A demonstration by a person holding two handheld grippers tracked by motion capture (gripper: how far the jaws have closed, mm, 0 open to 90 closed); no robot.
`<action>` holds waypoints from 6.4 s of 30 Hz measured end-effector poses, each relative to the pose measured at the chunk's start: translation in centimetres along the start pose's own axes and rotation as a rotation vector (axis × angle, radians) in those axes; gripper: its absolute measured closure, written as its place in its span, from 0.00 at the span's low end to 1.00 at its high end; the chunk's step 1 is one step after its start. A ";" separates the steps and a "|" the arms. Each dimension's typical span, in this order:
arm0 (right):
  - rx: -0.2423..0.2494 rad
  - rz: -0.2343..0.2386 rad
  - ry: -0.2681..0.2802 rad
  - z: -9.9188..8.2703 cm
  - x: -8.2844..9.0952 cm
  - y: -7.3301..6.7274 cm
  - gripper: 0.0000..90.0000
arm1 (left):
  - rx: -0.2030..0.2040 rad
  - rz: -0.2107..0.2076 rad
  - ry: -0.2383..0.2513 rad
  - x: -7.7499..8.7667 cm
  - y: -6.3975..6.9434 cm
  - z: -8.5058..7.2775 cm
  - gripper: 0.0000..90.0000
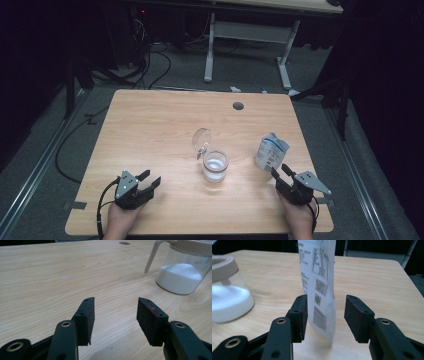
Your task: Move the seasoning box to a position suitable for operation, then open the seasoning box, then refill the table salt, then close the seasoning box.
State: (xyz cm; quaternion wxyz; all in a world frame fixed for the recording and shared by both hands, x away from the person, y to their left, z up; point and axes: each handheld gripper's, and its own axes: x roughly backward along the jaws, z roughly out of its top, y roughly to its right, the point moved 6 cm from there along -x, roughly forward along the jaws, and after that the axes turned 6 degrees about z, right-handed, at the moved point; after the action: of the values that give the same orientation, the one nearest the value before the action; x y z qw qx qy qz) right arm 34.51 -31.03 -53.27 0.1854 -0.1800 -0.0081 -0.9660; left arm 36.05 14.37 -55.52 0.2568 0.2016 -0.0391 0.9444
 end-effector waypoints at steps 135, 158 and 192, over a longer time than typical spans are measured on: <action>0.174 0.221 -0.079 2.9 -8.0 -11.1 1.00 | 0.078 0.156 -0.068 2.3 -3.0 -1.0 0.63; 0.220 0.341 -0.071 2.2 -6.7 -16.1 1.00 | 0.105 0.146 -0.053 2.7 -3.4 -0.8 0.64; 0.160 0.237 -0.098 1.2 -5.2 -10.3 0.88 | 0.096 0.137 -0.059 2.8 -3.2 -0.8 0.64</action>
State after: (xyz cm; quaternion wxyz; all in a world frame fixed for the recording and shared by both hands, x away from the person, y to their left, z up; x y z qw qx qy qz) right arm 35.65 -19.50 -53.47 0.3112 -0.2113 -0.0730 -0.9237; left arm 35.21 18.62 -55.29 0.1806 0.2382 -0.0148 0.9542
